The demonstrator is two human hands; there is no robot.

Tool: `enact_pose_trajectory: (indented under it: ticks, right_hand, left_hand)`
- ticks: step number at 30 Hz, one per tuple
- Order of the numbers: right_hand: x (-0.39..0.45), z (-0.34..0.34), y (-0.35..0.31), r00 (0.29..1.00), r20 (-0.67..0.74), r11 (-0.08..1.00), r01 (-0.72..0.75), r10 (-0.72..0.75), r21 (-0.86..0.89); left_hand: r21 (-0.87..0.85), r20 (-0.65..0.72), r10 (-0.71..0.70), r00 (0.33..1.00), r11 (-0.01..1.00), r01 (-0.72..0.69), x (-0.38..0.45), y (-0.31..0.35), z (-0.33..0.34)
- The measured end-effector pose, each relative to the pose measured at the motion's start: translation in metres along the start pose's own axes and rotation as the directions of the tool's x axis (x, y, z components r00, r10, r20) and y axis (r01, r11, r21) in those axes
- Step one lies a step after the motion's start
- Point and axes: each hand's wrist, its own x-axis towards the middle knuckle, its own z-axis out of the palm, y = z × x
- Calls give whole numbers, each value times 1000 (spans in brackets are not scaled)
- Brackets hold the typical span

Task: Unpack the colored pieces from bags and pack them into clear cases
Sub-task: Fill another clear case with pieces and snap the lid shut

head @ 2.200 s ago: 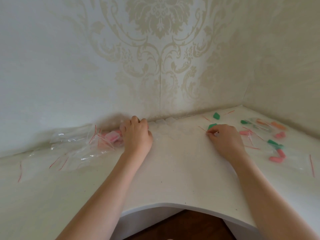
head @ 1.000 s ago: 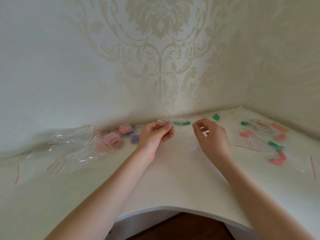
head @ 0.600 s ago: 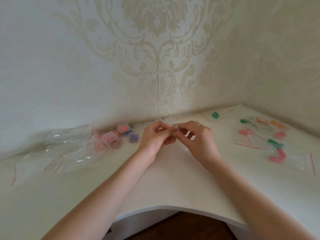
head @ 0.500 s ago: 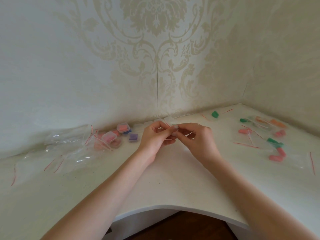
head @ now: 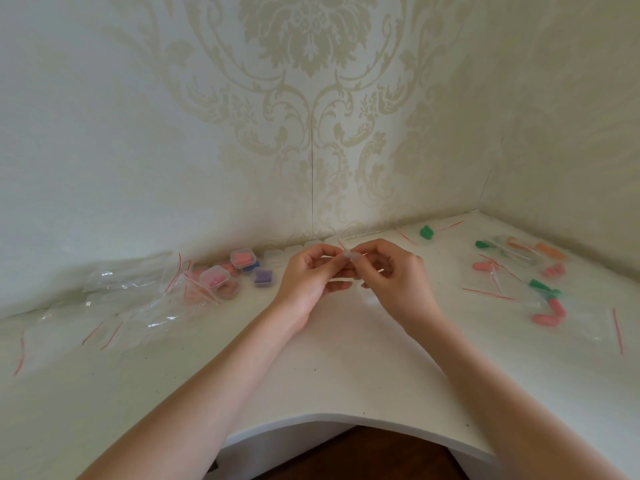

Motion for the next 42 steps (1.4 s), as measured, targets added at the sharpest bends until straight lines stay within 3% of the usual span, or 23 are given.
enact_pose_trajectory:
  ticks: [8, 11, 13, 17, 21, 27, 32, 37, 40, 42]
  right_hand:
    - [6, -4, 3, 995, -7, 987, -101, 102, 129]
    - [5, -1, 6, 999, -33, 999, -40, 39, -24]
    - [2, 3, 5, 998, 37, 983, 55, -49, -176]
    - [-4, 7, 1, 964, 235, 927, 195, -122, -321]
    - [-5, 4, -4, 968, 227, 844, 209, -107, -493]
    - [-9, 6, -12, 976, 189, 685, 211, -108, -698]
    - [2, -4, -10, 987, -1, 726, 117, -160, -677]
    - [-1, -14, -3, 957, 109, 783, 283, -269, -553]
    - [1, -11, -1, 898, 248, 657, 435, -363, -615]
    - [2, -9, 1, 893, 269, 590, 442, -361, -676]
  left_hand:
    - [133, 47, 28, 998, 991, -34, 0, -2, 0]
    - [359, 30, 133, 991, 923, -135, -4, -6, 4]
    - [476, 34, 233, 972, 851, -221, -8, -9, 6]
    - [550, 73, 309, 948, 781, -296, -14, -10, 8]
    - [654, 91, 326, 941, 693, -303, -12, -11, 7]
    - [689, 57, 318, 946, 674, -268, -11, -8, 10]
    - [738, 104, 318, 942, 611, -287, -12, -9, 6]
    - [706, 73, 367, 927, 638, -308, -10, -8, 5]
    - [734, 93, 383, 919, 598, -323, -12, -8, 5]
    - [745, 144, 440, 886, 541, -390, -14, -8, 6]
